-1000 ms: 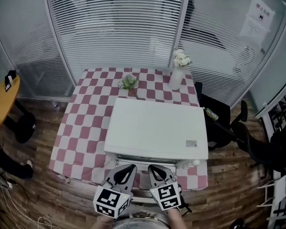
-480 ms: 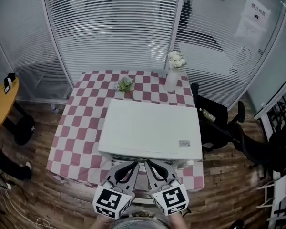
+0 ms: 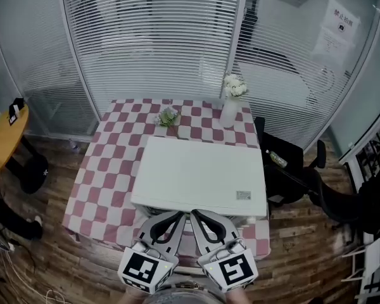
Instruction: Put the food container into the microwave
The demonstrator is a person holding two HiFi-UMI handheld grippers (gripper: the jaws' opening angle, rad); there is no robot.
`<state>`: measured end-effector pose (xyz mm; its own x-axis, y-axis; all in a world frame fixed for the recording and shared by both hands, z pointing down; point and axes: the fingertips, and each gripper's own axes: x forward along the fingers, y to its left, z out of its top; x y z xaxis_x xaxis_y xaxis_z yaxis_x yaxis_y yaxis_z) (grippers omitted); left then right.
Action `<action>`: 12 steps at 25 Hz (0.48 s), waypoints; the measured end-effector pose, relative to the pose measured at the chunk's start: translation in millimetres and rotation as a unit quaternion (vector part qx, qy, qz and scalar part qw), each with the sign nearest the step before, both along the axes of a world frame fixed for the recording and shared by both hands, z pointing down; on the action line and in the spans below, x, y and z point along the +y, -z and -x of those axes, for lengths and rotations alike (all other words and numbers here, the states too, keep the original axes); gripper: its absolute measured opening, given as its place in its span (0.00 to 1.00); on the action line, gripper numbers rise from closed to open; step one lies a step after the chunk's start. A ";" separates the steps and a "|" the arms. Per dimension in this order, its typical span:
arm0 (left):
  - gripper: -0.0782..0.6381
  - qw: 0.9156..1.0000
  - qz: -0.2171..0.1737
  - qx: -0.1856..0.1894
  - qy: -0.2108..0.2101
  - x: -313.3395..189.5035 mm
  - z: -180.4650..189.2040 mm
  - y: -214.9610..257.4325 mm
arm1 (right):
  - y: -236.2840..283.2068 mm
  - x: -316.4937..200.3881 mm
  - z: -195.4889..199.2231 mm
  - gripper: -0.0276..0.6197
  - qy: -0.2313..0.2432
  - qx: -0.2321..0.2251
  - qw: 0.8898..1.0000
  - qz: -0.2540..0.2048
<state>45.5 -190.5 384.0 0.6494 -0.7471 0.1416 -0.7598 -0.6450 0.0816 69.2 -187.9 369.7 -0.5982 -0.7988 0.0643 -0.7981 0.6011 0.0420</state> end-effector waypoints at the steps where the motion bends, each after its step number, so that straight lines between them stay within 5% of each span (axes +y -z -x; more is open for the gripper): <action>1: 0.13 1.000 -0.003 -0.002 0.002 -0.2 0.4 0.5 | 1.6 0.0 0.2 0.03 0.001 0.000 1.000 0.000; 12: 0.13 1.000 -0.003 -0.017 0.013 2.1 -2.2 1.0 | -1.8 -0.2 -1.3 0.03 0.010 -0.001 1.000 0.014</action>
